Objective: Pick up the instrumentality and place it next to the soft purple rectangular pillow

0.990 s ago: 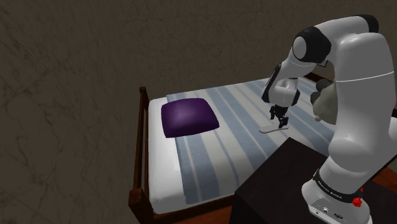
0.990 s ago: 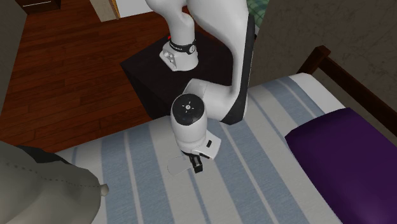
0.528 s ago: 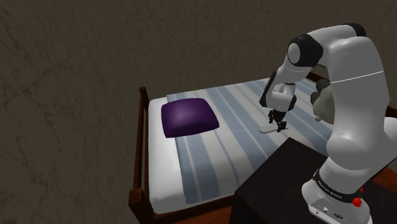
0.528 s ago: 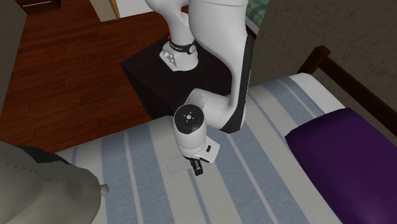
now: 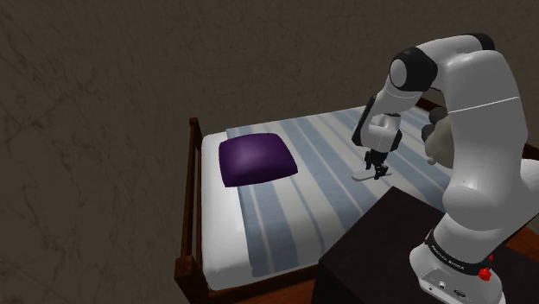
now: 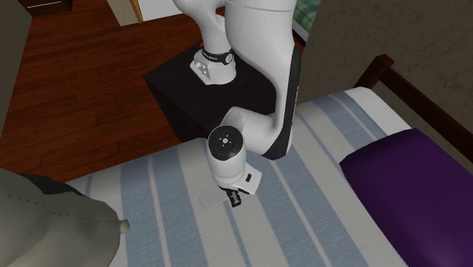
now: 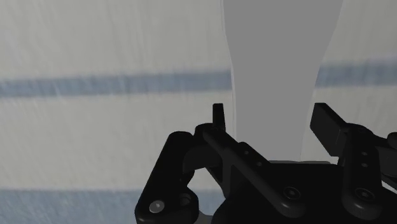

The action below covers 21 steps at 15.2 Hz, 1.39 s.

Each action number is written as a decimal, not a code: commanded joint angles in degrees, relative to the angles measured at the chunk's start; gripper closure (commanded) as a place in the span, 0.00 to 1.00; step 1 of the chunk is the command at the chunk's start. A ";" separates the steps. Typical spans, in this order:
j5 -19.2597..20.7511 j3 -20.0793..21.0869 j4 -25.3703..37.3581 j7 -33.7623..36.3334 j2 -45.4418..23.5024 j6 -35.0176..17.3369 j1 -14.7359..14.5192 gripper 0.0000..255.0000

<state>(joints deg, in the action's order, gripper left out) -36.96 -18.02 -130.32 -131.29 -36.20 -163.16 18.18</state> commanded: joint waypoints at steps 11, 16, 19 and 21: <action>0.97 -1.31 -0.78 0.81 1.54 0.99 -1.09 1.00; 3.78 -4.78 -2.48 3.04 5.44 3.50 -3.93 1.00; 5.72 -6.95 -3.36 4.52 7.76 5.04 -5.66 1.00; 7.13 -8.41 -3.88 5.57 9.30 6.08 -6.82 1.00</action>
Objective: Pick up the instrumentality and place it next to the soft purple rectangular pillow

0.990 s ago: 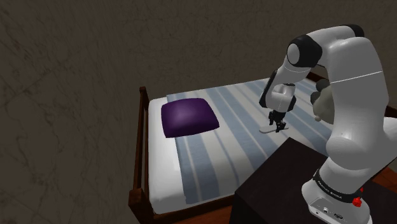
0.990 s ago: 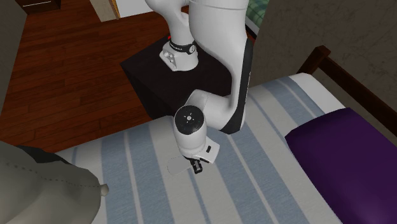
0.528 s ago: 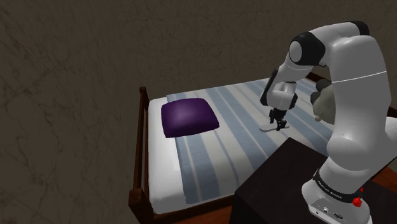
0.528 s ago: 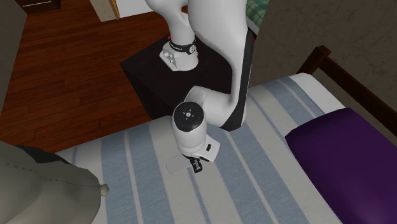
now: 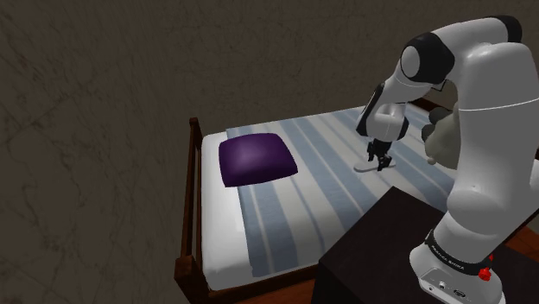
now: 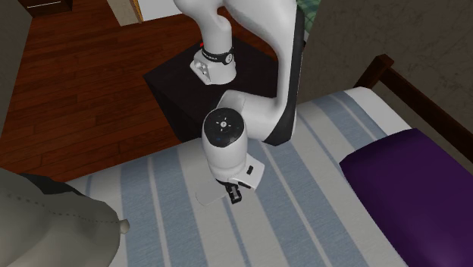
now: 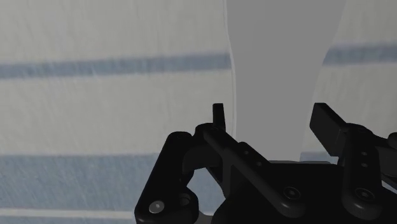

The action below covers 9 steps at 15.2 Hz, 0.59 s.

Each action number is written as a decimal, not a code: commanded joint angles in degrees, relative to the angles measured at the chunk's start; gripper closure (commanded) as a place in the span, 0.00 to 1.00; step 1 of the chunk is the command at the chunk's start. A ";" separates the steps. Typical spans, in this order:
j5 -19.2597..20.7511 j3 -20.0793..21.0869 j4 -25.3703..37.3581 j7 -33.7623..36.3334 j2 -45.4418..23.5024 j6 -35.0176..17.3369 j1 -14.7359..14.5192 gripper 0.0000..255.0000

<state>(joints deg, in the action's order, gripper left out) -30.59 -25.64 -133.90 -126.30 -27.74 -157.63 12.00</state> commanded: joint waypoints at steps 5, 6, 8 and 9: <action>4.65 -4.46 -1.39 3.42 4.72 3.22 -3.51 1.00; 5.48 -5.19 -1.56 4.02 5.49 3.76 -4.07 1.00; 7.21 -6.62 -1.87 5.26 7.06 4.87 -5.17 1.00; 8.11 -7.33 -2.01 5.89 7.85 5.42 -5.71 1.00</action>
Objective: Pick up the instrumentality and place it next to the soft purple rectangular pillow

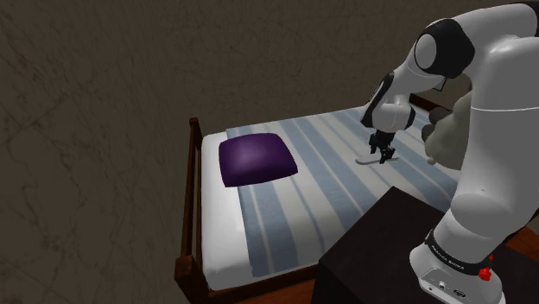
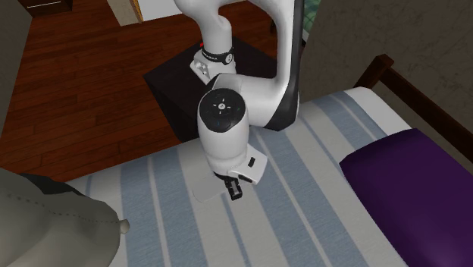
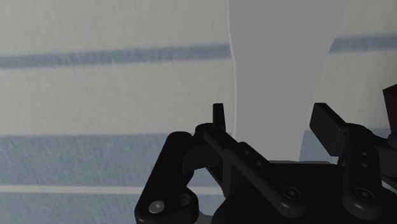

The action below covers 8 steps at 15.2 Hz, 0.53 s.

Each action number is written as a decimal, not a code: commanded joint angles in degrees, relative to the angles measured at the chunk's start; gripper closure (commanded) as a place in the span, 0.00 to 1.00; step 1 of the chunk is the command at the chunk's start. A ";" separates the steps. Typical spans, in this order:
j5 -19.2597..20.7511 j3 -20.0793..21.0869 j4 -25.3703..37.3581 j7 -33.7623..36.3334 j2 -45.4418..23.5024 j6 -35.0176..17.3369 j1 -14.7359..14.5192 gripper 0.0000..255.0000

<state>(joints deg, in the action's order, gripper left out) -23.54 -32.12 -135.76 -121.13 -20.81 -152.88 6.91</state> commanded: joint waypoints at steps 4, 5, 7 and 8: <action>4.78 -3.54 -0.53 3.36 4.10 2.97 -2.66 1.00; 5.75 -4.17 -0.59 4.04 4.90 3.56 -3.13 1.00; 7.71 -5.36 -0.66 5.42 6.52 4.77 -4.02 1.00; 8.70 -5.92 -0.68 6.12 7.33 5.38 -4.44 1.00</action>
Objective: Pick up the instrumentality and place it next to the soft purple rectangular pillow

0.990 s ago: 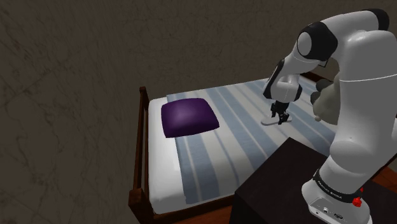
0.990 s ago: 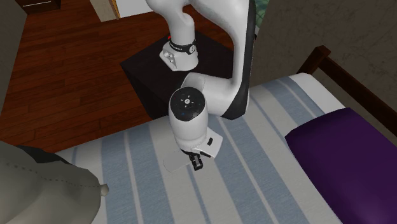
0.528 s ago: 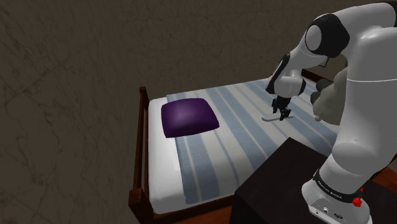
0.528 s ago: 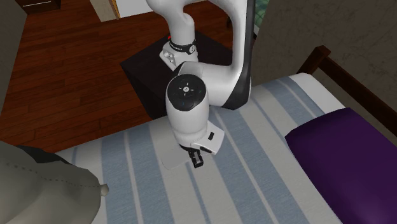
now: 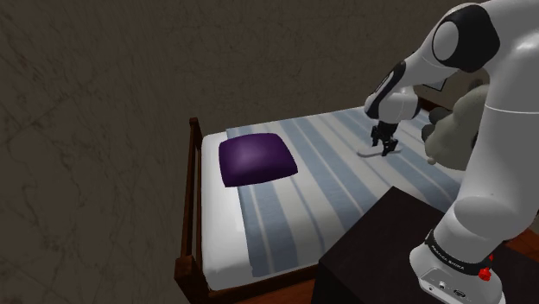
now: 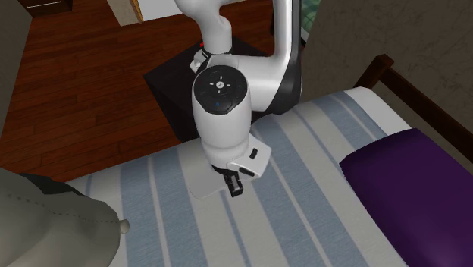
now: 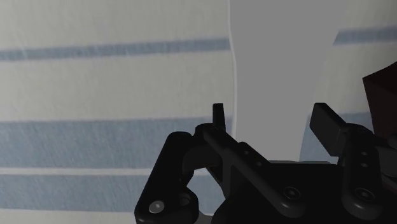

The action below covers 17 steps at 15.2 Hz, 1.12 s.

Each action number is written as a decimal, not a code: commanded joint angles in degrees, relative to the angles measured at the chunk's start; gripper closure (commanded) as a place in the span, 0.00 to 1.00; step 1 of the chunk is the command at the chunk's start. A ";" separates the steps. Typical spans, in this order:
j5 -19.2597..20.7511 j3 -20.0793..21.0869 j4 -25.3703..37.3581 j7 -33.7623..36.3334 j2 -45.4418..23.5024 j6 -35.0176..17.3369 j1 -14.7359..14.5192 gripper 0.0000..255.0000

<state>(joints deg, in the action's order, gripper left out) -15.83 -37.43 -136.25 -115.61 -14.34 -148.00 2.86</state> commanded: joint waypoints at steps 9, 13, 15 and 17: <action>9.20 -3.46 -0.79 7.76 7.72 4.89 -3.78 1.00; 13.09 -1.86 -4.08 16.37 11.05 3.96 -7.90 1.00; 14.59 -0.68 -5.30 20.52 12.31 3.69 -9.69 1.00; 15.76 0.73 -6.25 24.49 13.29 3.52 -11.33 1.00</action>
<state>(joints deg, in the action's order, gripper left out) -0.22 -37.48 -142.36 -93.15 -1.05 -144.34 -7.58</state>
